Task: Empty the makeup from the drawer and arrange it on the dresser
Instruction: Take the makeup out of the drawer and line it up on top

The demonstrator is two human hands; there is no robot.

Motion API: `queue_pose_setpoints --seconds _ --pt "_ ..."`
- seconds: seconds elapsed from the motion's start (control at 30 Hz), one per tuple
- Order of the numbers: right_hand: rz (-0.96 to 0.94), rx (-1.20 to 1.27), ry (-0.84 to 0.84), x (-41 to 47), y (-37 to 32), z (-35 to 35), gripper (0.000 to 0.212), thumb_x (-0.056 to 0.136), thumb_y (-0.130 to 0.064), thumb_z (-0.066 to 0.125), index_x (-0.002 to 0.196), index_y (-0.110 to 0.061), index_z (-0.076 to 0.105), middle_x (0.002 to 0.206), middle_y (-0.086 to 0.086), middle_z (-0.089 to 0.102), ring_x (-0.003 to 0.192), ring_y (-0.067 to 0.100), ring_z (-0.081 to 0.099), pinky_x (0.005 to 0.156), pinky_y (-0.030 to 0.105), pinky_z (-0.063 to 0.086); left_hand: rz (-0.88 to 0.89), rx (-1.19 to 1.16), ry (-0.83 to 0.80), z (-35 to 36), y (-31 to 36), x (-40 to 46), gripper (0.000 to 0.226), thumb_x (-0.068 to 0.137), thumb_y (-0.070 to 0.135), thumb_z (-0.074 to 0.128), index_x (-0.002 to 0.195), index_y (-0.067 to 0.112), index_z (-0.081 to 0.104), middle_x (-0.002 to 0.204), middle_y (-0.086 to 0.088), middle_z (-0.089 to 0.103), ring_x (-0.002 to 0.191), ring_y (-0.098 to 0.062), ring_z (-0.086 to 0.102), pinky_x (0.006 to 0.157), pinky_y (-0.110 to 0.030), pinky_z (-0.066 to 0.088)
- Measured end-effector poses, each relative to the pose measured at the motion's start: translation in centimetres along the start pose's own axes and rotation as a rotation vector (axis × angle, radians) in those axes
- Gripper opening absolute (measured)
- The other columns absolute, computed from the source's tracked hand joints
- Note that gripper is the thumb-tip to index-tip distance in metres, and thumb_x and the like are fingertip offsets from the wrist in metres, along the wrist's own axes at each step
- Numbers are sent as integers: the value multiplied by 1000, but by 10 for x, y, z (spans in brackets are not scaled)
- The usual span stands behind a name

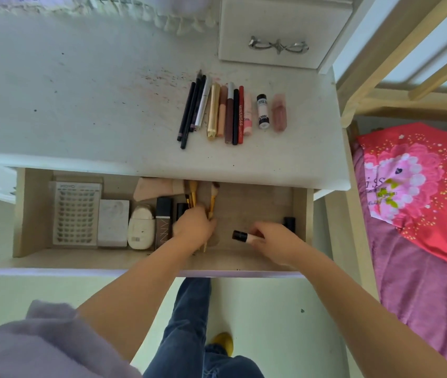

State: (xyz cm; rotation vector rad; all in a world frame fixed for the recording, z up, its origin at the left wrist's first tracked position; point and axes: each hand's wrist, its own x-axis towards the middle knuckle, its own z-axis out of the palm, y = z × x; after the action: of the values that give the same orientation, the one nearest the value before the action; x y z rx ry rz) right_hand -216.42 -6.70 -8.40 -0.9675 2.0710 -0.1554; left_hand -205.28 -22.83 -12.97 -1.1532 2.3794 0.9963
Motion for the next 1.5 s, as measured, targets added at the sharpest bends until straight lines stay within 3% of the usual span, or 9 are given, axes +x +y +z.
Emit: queue_pose_setpoints --seconds 0.17,0.27,0.43,0.63,0.9,1.1,1.23,1.33,1.5 --pt "-149 404 178 -27 -17 -59 2 91 -36 55 93 -36 54 92 -16 64 85 0 60 72 14 45 406 66 -7 -38 -4 -49 5 94 29 46 91 26 44 84 10 46 67 -8 52 62 -28 49" --pt "-199 662 386 -29 -25 -104 7 88 -36 60 94 -35 57 88 -13 70 83 1 66 74 14 51 520 -29 154 -84 4 -63 4 93 34 46 95 31 45 78 15 49 62 -2 51 56 -16 41" --pt "62 736 827 15 -14 -159 7 88 -30 60 92 -25 56 86 -10 64 84 9 61 71 22 45 471 -248 582 -167 32 -18 27 91 30 46 111 15 57 76 13 54 67 0 54 59 -13 40" --pt "263 497 904 67 -7 -170 21 91 -32 53 92 -11 51 74 -5 53 64 2 46 52 16 30 218 24 514 -189 36 65 34 98 26 43 127 11 53 103 -12 64 89 -27 60 78 -36 49" --pt "232 223 782 70 -14 -165 27 95 -39 45 98 -13 53 95 3 56 81 18 52 71 28 36 274 155 538 -164 38 71 36 99 35 35 127 18 50 102 -4 64 84 -21 58 66 -31 41" --pt "-110 315 890 8 -12 -119 15 93 -10 49 93 -20 59 80 -9 59 71 -5 52 63 3 37 410 -93 586 -150 27 23 21 94 30 39 99 16 54 65 12 49 55 -3 48 51 -16 33" --pt "-67 137 487 -21 5 -44 16 96 -20 45 99 -22 60 86 -9 61 71 4 55 64 19 43 569 -18 414 -89 -4 -33 19 96 31 41 97 21 57 70 12 56 55 -3 53 52 -13 39" --pt "191 -130 148 -16 23 -7 29 99 -23 36 123 -13 48 128 8 46 97 27 59 78 33 47 362 121 229 -43 -25 -40 24 97 29 43 116 19 56 92 2 66 72 -15 62 59 -27 49" --pt "340 -222 111 2 23 2 34 96 -12 41 129 -6 43 140 13 33 103 32 59 82 37 47 92 241 131 -13 -26 -10 30 98 30 38 120 12 46 87 -8 64 72 -27 63 55 -35 49"
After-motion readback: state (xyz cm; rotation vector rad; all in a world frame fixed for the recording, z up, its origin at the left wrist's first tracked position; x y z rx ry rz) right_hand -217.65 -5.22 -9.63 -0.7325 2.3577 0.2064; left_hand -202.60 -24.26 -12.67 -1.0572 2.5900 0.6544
